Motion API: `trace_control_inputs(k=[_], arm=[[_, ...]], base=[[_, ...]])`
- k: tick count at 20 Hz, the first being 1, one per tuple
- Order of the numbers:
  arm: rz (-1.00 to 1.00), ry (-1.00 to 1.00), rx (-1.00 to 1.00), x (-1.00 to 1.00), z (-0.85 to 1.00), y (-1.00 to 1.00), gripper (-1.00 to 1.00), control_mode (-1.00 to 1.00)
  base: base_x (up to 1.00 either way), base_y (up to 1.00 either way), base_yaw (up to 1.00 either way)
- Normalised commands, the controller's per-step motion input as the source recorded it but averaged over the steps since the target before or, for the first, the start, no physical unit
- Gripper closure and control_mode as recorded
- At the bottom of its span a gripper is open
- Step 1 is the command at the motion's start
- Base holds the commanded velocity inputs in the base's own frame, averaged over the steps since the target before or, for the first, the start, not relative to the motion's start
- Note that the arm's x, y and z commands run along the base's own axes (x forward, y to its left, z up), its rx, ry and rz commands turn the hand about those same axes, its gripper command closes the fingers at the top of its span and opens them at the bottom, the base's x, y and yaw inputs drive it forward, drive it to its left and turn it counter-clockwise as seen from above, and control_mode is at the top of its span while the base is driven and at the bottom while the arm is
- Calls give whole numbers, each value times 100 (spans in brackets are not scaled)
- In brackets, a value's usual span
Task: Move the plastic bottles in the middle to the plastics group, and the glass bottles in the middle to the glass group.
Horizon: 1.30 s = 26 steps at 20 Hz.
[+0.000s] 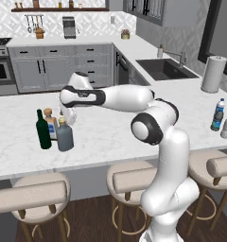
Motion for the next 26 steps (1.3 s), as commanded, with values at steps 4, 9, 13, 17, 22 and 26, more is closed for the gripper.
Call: trace_control_inputs(k=[4,9,13,17,22,26], arm=[[-1,-1,0,-29,19,-51,-100,-100],[-11,0,0,-35,2,-67,-100,-100],[-22,0,0,-38,0,-78,-100,-100],[-39,0,0,-32,-2,-78,-100,-100],[-57,0,0,-19,-6,-67,-100,-100],[-80,6,0,-2,-1,-48,-100,-100]], base=[[0,0,0],[0,0,0],[0,0,0],[0,0,0],[0,0,0],[0,0,0]])
